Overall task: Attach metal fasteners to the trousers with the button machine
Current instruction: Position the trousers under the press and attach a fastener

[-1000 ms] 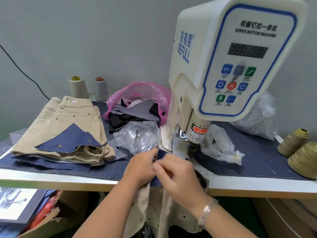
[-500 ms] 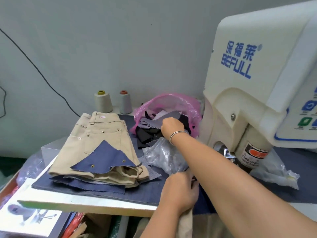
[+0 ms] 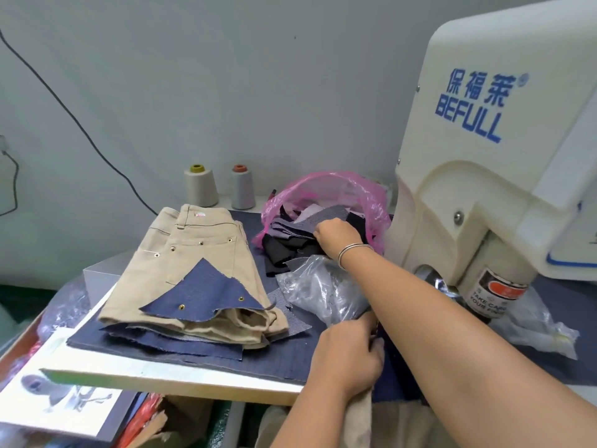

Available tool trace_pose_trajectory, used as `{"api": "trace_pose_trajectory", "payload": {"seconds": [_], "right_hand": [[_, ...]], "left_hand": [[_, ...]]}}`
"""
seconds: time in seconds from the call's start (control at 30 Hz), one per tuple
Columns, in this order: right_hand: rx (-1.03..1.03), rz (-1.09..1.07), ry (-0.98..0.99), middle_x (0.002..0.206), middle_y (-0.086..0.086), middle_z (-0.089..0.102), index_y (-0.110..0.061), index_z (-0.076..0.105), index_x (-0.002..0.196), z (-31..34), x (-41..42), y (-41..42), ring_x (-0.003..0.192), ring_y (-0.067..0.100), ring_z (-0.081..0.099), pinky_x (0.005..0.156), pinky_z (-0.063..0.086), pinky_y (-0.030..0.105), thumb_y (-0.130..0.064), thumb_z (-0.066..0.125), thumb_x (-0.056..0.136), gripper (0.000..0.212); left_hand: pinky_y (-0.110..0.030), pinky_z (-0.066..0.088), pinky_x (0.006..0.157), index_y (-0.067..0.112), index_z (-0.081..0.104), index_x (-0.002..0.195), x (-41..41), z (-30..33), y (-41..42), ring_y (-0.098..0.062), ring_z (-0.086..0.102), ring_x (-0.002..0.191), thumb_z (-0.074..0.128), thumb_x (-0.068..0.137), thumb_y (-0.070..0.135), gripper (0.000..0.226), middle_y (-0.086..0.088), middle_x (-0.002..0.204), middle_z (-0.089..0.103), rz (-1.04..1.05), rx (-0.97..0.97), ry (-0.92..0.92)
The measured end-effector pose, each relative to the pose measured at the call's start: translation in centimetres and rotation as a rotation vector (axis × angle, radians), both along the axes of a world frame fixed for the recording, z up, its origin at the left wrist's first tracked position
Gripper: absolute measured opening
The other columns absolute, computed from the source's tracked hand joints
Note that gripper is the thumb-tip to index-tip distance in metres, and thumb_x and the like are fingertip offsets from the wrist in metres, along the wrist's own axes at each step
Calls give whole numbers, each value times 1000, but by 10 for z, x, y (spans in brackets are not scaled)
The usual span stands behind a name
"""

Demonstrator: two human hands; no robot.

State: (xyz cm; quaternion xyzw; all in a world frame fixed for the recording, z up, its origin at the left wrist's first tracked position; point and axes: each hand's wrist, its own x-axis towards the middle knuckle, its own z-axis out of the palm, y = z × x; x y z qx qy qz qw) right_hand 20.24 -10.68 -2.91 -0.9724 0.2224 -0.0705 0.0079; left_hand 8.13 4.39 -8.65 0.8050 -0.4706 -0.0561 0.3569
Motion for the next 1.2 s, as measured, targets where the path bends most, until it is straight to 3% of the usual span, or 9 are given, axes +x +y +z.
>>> {"api": "trace_pose_trajectory", "payload": {"seconds": [0.17, 0.4, 0.57, 0.7, 0.8, 0.87, 1.0, 1.1, 1.2], "right_hand": [[135, -65, -87, 95, 18, 66, -4, 62, 90, 6, -7, -7, 81, 32, 57, 68, 43, 34, -13, 41, 97, 24], [766, -24, -932, 57, -5, 40, -19, 39, 69, 52, -40, 57, 49, 9, 35, 48, 29, 26, -14, 41, 93, 25], [1036, 423, -438, 65, -11, 57, -23, 62, 68, 60, -136, 92, 65, 3, 49, 62, 40, 18, -28, 58, 92, 25], [645, 277, -222, 85, -8, 52, -23, 57, 61, 33, -209, 85, 71, 2, 47, 73, 37, 23, -28, 62, 90, 30], [454, 227, -178, 118, -8, 42, -31, 62, 74, 19, -240, 87, 114, 5, 40, 98, 28, 20, -32, 60, 90, 16], [469, 240, -166, 103, -14, 46, -44, 57, 71, 20, -249, 89, 103, 3, 45, 84, 30, 15, -34, 58, 91, 22], [474, 175, -273, 73, -15, 54, -33, 52, 66, 33, -254, 91, 70, 2, 49, 62, 33, 17, -31, 61, 89, 25], [599, 89, -397, 71, -12, 61, -25, 55, 65, 40, -271, 86, 70, 0, 54, 65, 37, 11, -29, 61, 88, 24], [598, 1, -462, 70, -10, 62, -21, 58, 67, 42, -294, 76, 70, 0, 54, 65, 38, 15, -33, 60, 86, 22]], "left_hand": [[-43, 45, 73, 20, 47, 93, 1, -2, -1, -39, 55, 95, 44, 83, 31, 15, -9, 98, 66, -9, -5, -41], [-35, 40, 67, 24, 40, 84, 3, -4, -3, -34, 57, 89, 47, 86, 31, 10, -5, 90, 65, 0, 0, 43], [-19, 45, 83, 19, 51, 75, 0, 12, -4, -4, 55, 77, 56, 92, 10, 20, 3, 78, 57, 75, -149, 427], [-31, 42, 84, 17, 51, 70, -9, 21, 5, -10, 56, 75, 59, 79, 10, 13, 0, 71, 53, -119, -233, 874], [-26, 50, 74, 6, 60, 76, 8, 31, 11, -13, 61, 66, 61, 81, -6, 13, -3, 64, 63, -195, -229, 1022], [-16, 49, 59, 5, 58, 78, 18, 43, 15, -5, 61, 56, 57, 85, -11, 18, 5, 59, 65, -281, -119, 983], [-19, 52, 60, 8, 54, 81, 22, 56, 31, -12, 65, 62, 63, 76, 9, 11, -6, 73, 69, -335, -223, 1138], [-16, 48, 61, 14, 55, 75, 22, 61, 52, -17, 60, 70, 73, 78, 28, 23, -2, 75, 66, -236, -262, 961], [-20, 40, 51, 17, 64, 64, 20, 73, 79, -16, 55, 55, 63, 60, 77, 60, -3, 63, 63, -329, 167, 864]]}}
